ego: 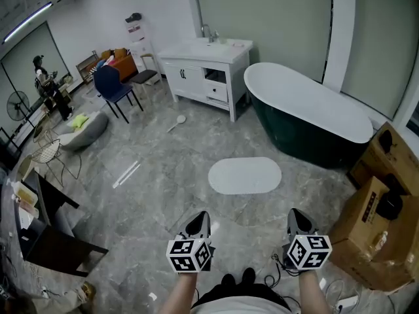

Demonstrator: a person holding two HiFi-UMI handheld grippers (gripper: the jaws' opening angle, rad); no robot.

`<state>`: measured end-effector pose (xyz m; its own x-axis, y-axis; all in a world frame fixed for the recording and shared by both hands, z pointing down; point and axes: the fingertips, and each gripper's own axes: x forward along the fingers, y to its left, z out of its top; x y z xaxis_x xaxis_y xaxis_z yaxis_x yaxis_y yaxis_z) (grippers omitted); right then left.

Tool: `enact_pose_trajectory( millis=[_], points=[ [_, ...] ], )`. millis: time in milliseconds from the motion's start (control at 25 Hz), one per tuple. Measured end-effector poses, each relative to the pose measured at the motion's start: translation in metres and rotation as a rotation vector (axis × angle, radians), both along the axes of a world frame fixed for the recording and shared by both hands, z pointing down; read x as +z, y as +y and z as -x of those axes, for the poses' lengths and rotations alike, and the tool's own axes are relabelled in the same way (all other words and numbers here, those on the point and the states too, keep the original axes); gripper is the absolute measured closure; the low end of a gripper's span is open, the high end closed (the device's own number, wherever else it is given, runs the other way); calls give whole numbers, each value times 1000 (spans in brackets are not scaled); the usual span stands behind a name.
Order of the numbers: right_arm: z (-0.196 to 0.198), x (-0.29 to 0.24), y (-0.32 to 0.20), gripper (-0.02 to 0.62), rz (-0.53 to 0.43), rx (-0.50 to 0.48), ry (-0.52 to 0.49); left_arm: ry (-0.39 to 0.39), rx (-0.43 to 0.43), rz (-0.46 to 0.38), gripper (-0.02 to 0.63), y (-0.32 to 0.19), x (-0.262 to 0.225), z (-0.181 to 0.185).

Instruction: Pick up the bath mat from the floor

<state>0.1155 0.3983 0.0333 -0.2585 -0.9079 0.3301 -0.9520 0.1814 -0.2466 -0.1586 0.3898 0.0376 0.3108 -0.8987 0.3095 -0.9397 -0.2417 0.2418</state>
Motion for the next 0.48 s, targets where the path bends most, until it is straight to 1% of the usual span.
enact_pose_trajectory(
  millis=[160,280,480],
  points=[
    [-6,0,-7,594,-4,7,-3,-25,-14,18,604,-5,5,-3],
    [-13,6,-13,594,14,23,31,-27,-21,28,603,-9,10,-6],
    [-21,12,-23,588,24,24,66,-40,-15,30,572,-19,12,-13]
  ],
)
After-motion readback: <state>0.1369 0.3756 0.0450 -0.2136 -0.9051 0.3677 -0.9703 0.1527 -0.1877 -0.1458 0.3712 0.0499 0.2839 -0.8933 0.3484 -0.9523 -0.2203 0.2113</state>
